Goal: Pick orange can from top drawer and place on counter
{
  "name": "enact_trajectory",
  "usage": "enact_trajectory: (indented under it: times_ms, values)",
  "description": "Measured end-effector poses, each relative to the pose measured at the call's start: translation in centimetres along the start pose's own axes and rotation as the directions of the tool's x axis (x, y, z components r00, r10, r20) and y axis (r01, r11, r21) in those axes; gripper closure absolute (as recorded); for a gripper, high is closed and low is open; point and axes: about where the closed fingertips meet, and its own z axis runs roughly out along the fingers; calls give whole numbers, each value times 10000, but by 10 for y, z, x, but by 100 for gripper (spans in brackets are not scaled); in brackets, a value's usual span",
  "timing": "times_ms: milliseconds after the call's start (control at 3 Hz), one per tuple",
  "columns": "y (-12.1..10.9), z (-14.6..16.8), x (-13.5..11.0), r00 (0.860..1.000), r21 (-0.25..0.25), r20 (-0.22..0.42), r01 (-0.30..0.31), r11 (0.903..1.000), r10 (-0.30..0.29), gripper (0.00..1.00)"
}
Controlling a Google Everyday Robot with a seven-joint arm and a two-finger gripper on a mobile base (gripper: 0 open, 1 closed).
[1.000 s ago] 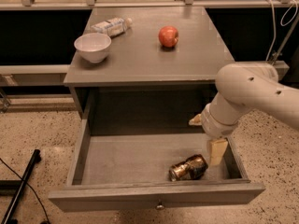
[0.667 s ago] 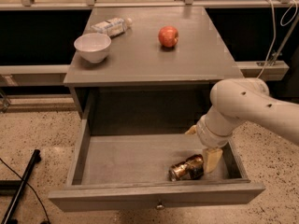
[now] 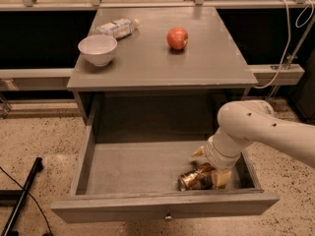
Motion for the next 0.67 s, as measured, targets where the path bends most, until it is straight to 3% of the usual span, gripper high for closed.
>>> enact_trajectory:
  times_ms: [333, 667]
  values:
    - [4, -2, -15, 9984, 131, 438, 357, 9993, -362, 32]
    - [2, -13, -34, 9923, 293, 931, 789, 9965, -813, 63]
